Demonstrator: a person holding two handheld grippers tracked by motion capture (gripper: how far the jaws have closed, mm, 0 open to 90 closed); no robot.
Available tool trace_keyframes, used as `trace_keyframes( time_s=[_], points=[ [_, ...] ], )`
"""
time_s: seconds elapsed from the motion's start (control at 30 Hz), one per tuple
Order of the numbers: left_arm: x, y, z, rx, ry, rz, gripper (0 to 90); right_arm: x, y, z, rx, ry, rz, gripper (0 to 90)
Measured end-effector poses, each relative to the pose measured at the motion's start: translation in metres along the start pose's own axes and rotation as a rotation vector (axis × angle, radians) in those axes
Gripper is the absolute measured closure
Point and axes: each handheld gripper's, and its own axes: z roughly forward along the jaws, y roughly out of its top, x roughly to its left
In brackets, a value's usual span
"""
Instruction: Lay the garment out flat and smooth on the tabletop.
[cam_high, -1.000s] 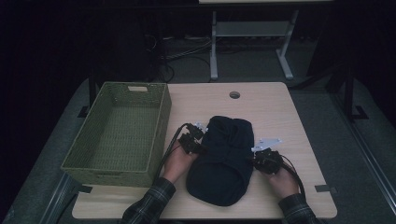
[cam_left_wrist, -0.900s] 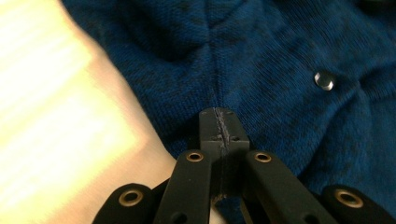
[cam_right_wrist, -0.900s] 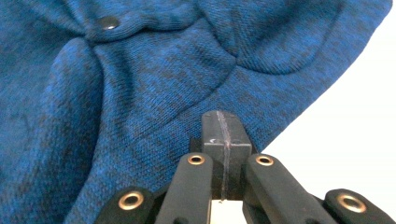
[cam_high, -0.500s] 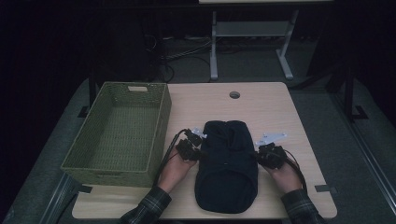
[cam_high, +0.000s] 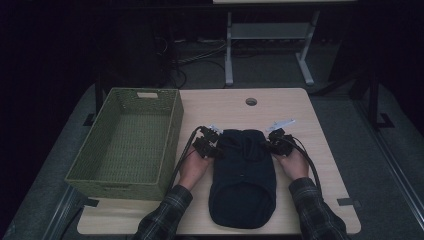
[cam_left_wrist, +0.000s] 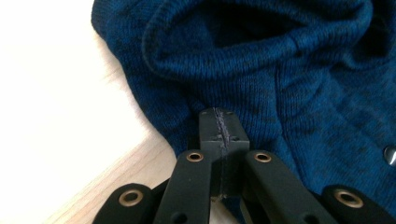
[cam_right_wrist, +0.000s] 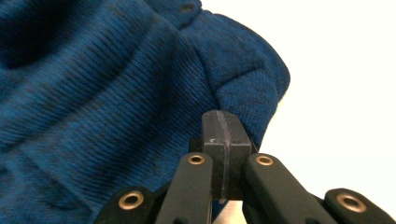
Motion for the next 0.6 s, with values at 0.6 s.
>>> trace_keyframes(
  time_s=[0.6],
  points=[
    [-0.013, -0.019, -0.009, 0.015, 0.038, 0.021, 90.0, -0.008, -0.005, -0.003, 0.044, -0.039, -0.011, 90.0]
  ],
)
